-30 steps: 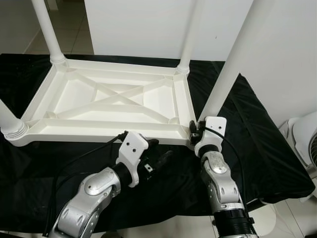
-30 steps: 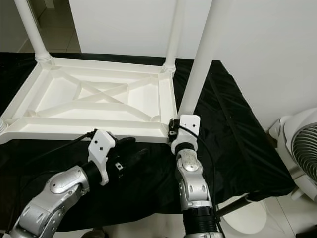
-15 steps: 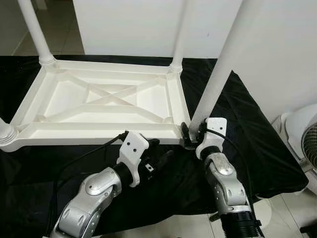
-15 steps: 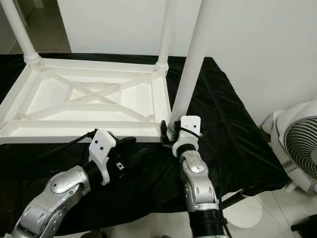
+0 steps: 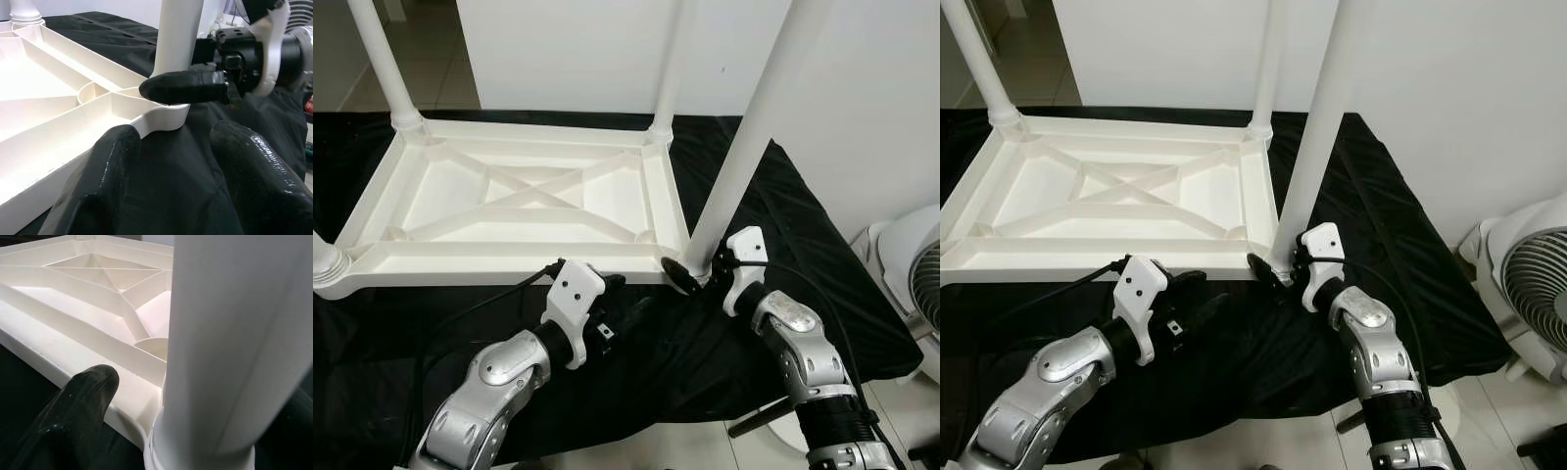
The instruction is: Building children table
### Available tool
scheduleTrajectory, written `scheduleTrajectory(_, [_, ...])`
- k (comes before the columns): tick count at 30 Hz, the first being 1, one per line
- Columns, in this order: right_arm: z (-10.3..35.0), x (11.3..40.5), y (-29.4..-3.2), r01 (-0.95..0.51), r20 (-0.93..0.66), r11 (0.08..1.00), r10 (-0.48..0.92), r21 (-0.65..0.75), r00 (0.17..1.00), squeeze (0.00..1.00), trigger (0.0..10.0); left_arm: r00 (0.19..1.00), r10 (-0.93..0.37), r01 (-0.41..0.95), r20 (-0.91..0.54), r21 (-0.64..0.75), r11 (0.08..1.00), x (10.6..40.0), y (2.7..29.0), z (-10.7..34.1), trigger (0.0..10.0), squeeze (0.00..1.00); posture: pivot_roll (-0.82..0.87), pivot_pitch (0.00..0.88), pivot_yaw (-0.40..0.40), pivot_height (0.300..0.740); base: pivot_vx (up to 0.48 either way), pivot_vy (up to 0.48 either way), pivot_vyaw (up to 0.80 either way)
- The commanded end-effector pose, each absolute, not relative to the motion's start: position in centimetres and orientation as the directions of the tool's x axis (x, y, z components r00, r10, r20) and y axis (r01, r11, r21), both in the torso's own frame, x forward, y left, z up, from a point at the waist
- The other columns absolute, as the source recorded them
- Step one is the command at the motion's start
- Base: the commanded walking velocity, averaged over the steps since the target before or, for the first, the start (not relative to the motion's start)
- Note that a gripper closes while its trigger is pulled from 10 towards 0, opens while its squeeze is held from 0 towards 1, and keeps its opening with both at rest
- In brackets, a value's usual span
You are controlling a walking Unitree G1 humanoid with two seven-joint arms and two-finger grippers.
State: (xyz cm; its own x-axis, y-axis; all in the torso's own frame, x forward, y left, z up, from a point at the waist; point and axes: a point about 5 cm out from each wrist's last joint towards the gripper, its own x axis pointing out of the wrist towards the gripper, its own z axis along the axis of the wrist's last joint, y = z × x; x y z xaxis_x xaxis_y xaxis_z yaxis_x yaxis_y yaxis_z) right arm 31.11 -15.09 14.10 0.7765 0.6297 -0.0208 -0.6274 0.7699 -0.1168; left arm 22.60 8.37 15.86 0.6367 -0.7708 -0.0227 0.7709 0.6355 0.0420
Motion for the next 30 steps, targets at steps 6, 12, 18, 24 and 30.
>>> scheduleTrajectory(6, [13.4, 32.4, -14.9, -0.726, -0.069, 0.676, 0.724, -0.128, 0.686, 0.00, 10.0, 0.629, -0.777, 0.777, -0.029, 0.046, 0.627, 22.2, 8.6, 16.2, 10.0, 0.00, 0.23, 0.072, -0.042, 0.740, 0.000, 0.000, 0.00])
scheduleTrajectory(12, [12.7, 33.1, -14.7, -0.771, -0.109, 0.623, 0.764, -0.133, 0.636, 0.00, 5.9, 0.631, -0.775, 0.776, -0.031, 0.043, 0.629, 22.0, 8.5, 16.1, 10.0, 0.00, 0.24, 0.078, -0.045, 0.740, 0.000, 0.000, 0.00])
scheduleTrajectory(18, [12.5, 33.1, -14.9, -0.785, -0.119, 0.607, 0.776, -0.126, 0.619, 0.00, 0.0, 0.637, -0.770, 0.771, -0.031, 0.042, 0.636, 22.0, 8.7, 16.2, 10.0, 0.00, 0.24, 0.078, -0.048, 0.740, 0.000, 0.000, 0.00])
scheduleTrajectory(24, [12.1, 32.9, -15.4, -0.775, -0.120, 0.624, 0.765, -0.101, 0.632, 0.00, 0.0, 0.641, -0.767, 0.768, -0.027, 0.039, 0.640, 22.0, 8.6, 16.2, 10.0, 0.00, 0.23, 0.081, -0.057, 0.740, 0.000, 0.000, 0.00])
scheduleTrajectory(30, [12.0, 32.9, -15.8, -0.709, -0.092, 0.698, 0.703, -0.100, 0.706, 0.00, 0.0, 0.639, -0.769, 0.769, -0.022, 0.039, 0.638, 22.3, 8.4, 16.2, 10.0, 0.00, 0.21, 0.078, -0.061, 0.740, 0.000, 0.000, 0.00])
